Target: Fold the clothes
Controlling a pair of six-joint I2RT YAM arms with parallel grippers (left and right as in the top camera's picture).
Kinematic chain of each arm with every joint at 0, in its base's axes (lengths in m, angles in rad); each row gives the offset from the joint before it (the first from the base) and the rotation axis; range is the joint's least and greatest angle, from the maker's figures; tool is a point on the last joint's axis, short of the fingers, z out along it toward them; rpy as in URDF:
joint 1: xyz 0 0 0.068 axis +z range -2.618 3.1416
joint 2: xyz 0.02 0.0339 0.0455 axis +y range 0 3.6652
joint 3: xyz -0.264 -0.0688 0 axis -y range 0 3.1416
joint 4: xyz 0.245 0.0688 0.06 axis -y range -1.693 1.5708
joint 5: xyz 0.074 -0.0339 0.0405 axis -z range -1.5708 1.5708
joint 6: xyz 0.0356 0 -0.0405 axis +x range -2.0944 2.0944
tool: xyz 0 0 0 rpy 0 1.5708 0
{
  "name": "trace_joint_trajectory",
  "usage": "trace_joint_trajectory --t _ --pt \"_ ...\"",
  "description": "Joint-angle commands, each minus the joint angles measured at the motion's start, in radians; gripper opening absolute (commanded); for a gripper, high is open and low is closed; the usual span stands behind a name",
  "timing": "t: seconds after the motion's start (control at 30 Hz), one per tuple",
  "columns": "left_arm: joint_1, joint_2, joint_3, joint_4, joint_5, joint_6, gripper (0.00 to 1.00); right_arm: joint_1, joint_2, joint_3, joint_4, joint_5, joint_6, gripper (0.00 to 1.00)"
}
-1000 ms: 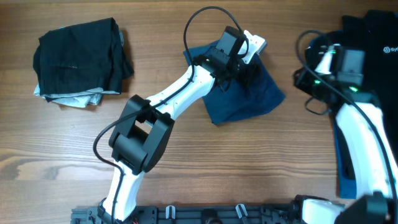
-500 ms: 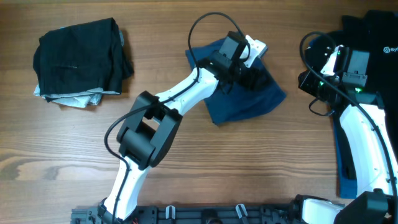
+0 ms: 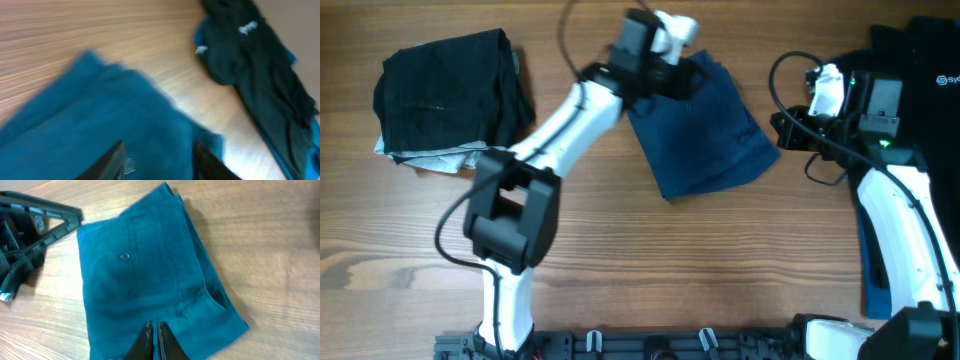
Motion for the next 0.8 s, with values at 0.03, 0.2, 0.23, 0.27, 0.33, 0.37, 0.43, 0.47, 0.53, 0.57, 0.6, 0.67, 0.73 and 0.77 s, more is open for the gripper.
trace_joint_trajectory --t 0.03,0.2,0.23,0.27,0.33,0.37,0.43,0.47,0.53,0.57,0.6,0.67,0.73,0.77 --pt "0.064 0.007 0.007 -0.060 -0.034 -0.010 0.38 0.046 0.118 -0.033 0.081 -0.034 0.013 0.04" --pt "0.074 0.025 0.006 -0.075 -0.105 -0.007 0.36 0.068 0.339 -0.033 0.124 -0.010 0.041 0.04" --pt "0.071 0.031 0.006 -0.079 -0.129 -0.007 0.36 0.068 0.375 -0.033 0.110 0.030 0.094 0.04" --pt "0.066 0.045 0.005 -0.084 -0.158 -0.007 0.35 0.066 0.420 -0.033 0.084 0.099 0.161 0.04" --pt "0.064 0.078 0.005 -0.104 -0.184 -0.007 0.34 0.067 0.488 -0.034 0.058 0.182 0.216 0.04" --pt "0.064 0.097 0.005 -0.109 -0.184 -0.007 0.33 0.067 0.522 -0.034 0.064 0.185 0.214 0.04" --pt "0.065 0.132 0.005 -0.107 -0.188 -0.007 0.32 0.067 0.559 -0.033 0.074 0.185 0.211 0.05" --pt "0.065 0.151 0.005 -0.104 -0.189 -0.007 0.30 0.067 0.572 -0.033 0.074 0.184 0.211 0.04" --pt "0.065 0.180 0.005 -0.103 -0.210 0.002 0.24 0.067 0.573 -0.031 0.075 0.180 0.211 0.03" --pt "0.065 0.184 0.005 -0.103 -0.217 0.029 0.24 0.067 0.567 -0.026 0.074 0.177 0.210 0.04" --pt "0.066 0.184 0.006 -0.099 -0.237 0.057 0.24 0.067 0.551 -0.020 0.070 0.176 0.210 0.04" --pt "0.067 0.175 0.006 -0.076 -0.285 0.072 0.23 0.067 0.500 -0.006 0.066 0.145 0.206 0.04" --pt "0.072 0.150 0.006 -0.061 -0.288 0.071 0.24 0.069 0.442 0.017 0.066 0.096 0.205 0.04" --pt "0.074 0.126 0.006 -0.060 -0.288 0.068 0.28 0.073 0.403 0.032 0.060 0.093 0.203 0.04"
